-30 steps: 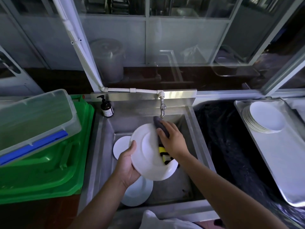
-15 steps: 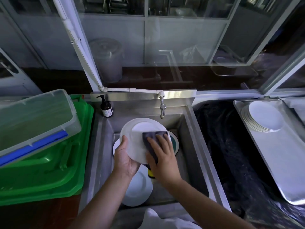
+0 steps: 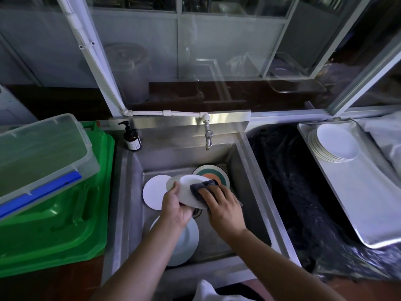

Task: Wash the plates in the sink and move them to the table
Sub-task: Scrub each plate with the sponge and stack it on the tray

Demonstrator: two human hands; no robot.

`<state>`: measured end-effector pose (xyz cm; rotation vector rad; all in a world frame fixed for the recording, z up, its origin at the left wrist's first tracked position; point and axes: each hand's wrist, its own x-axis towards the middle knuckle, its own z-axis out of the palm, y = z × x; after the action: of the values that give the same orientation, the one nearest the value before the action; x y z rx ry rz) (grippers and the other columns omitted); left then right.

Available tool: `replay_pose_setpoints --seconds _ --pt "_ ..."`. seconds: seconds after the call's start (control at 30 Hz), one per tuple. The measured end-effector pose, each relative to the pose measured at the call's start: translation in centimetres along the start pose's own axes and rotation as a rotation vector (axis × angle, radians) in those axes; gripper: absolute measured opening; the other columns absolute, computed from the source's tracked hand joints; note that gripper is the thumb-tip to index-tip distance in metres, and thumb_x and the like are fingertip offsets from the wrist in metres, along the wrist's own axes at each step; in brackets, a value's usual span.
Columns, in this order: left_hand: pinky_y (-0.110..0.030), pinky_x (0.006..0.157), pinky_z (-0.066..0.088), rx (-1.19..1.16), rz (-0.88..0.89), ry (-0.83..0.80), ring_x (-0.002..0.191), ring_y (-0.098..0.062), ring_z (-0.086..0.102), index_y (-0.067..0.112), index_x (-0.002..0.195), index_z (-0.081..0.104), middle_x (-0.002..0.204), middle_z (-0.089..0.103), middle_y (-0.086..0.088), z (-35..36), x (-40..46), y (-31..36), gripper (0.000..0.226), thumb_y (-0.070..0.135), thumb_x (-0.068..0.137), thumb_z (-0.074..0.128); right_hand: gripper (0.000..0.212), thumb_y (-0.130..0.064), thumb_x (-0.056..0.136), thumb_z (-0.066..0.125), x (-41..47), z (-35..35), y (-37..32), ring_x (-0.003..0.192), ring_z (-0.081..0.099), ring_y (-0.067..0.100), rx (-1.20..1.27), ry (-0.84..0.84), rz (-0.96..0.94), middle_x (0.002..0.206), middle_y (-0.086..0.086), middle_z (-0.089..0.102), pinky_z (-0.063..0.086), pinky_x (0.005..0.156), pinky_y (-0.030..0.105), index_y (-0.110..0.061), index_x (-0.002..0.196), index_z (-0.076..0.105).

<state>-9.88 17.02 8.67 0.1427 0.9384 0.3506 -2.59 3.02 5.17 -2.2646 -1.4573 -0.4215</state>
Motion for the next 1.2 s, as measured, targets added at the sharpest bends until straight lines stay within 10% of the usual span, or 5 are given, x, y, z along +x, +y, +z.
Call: replay_pose_setpoints --seconds 0.27,0.4,0.6,0.9,1.2 --pt "-0.039 0.098 0.047 0.891 0.128 0.195 0.118 -0.027 0.055 0.025 0.15 0.039 0.126 0.056 0.001 -1.3 1.7 -4.2 0.062 0.037 0.096 0.065 0.05 -0.01 0.083 0.06 -2.1 -1.4 5.2 0.095 0.06 0.028 -0.037 -0.221 0.023 0.113 0.0 0.065 0.055 0.071 0.042 -0.024 0.131 0.059" --pt "-0.02 0.084 0.045 1.404 0.535 -0.269 0.104 -0.012 0.063 0.054 0.102 0.067 0.104 0.069 0.017 -1.9 1.1 -5.7 0.021 0.062 0.088 0.053 0.057 -0.01 0.085 0.07 -3.3 -4.0 9.1 0.099 0.063 0.025 0.047 -0.254 -0.011 0.118 -0.003 0.065 0.058 0.073 0.037 -0.03 0.136 0.054" --pt "-0.03 0.082 0.046 2.015 0.813 -0.443 0.102 -0.014 0.061 0.029 0.132 0.057 0.117 0.064 0.013 0.9 1.0 -11.1 0.035 0.046 0.102 0.053 0.057 -0.017 0.089 0.066 -4.7 -7.9 16.9 0.107 0.063 0.025 0.173 -0.318 -0.072 0.126 -0.004 0.062 0.056 0.087 0.04 -0.033 0.141 0.049" --pt "-0.023 0.076 0.045 1.203 0.471 -0.017 0.098 -0.006 0.059 0.027 0.124 0.059 0.11 0.066 0.011 11.9 -2.4 -24.4 0.03 0.044 0.108 0.041 0.069 -0.018 0.089 0.074 -6.7 -13.0 28.3 0.126 0.052 0.016 0.49 -0.095 0.329 0.14 -0.009 0.051 0.049 0.1 0.034 -0.033 0.15 0.045" --pt "-0.044 0.098 0.055 0.483 0.264 0.16 0.097 -0.031 0.069 0.003 0.108 0.063 0.11 0.071 -0.018 16.9 -1.6 -29.2 0.032 0.033 0.107 0.051 0.044 -0.043 0.097 0.054 -10.5 -13.4 27.3 0.13 0.048 0.026 0.47 -0.098 -0.061 0.138 0.005 0.061 0.049 0.105 0.05 -0.022 0.134 0.063"
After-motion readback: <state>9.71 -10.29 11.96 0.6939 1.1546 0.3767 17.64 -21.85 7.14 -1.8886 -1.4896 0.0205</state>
